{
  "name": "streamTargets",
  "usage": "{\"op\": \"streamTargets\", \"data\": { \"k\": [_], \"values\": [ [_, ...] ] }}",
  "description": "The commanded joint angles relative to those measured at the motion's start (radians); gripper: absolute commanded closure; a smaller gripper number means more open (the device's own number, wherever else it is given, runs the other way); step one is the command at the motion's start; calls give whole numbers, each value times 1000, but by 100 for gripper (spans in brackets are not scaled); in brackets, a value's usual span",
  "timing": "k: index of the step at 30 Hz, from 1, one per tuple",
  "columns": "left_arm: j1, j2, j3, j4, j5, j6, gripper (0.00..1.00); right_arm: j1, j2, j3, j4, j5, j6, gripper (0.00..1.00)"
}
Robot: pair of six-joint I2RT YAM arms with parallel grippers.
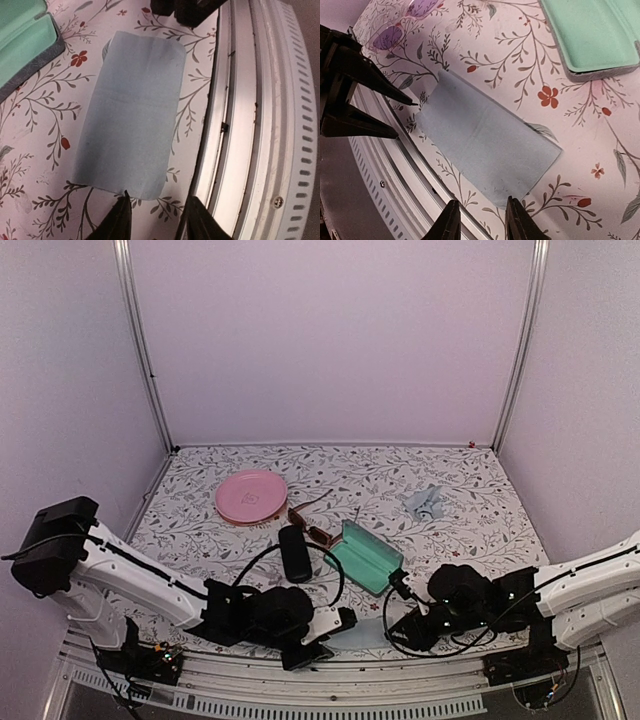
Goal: Organize the sunglasses
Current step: Fold the glasses cleaning cloth at the center of the board, then move the opened sunglasses case to the center of the board.
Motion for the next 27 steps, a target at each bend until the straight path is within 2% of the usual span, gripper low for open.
{"op": "streamTargets", "data": {
  "k": [1,10,19,27],
  "values": [
    [3,-65,-15,-9,-24,8,56,-28,-37,47,-99,103,43,63],
    [151,-102,-7,35,65,-31,43,-163,-4,69,-102,34,10,56],
    [318,-31,113,-8,86,-63,40,-279,124,161,-99,16,8,54],
    [472,91,244,-43,113,-99,40,-344,204,189,-83,94,71,50]
  ]
}}
